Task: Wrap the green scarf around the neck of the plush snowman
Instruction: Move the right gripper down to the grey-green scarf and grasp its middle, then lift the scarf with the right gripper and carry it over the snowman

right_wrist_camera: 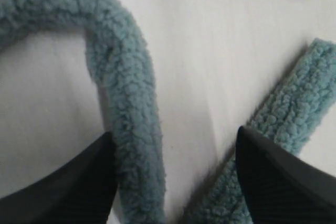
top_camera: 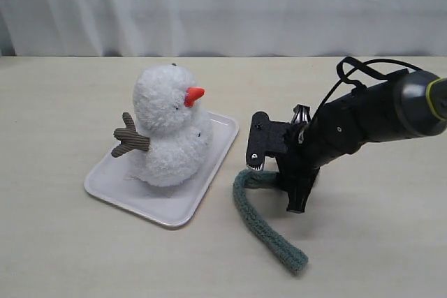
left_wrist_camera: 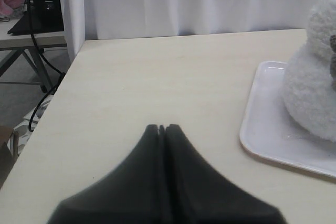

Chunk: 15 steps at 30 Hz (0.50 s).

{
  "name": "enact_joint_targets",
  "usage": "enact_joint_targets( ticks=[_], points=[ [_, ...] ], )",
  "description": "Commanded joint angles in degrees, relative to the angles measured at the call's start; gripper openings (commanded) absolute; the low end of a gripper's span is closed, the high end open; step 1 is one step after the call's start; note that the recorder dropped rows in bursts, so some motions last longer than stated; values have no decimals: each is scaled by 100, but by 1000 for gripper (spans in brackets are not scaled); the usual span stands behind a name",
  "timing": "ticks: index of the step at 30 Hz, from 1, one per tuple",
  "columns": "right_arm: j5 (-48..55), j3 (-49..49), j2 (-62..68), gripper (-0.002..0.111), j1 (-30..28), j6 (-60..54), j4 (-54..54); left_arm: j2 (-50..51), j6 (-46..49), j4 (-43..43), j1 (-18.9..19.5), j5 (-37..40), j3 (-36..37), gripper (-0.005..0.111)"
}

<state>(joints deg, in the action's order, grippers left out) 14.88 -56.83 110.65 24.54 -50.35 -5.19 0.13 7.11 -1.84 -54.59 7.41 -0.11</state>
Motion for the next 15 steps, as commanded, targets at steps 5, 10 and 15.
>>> enact_joint_targets(
  ticks=[5, 10, 15],
  points=[
    [52, -27, 333, 57, -73, -134, -84, -13, -1, -76, -13, -180, 11, 0],
    [29, -27, 455, 37, -73, -146, -168, -13, -1, -76, -13, -180, 11, 0],
    [157, -27, 318, 6, -38, -497, -168, -13, -1, -76, -13, -180, 11, 0]
  ],
)
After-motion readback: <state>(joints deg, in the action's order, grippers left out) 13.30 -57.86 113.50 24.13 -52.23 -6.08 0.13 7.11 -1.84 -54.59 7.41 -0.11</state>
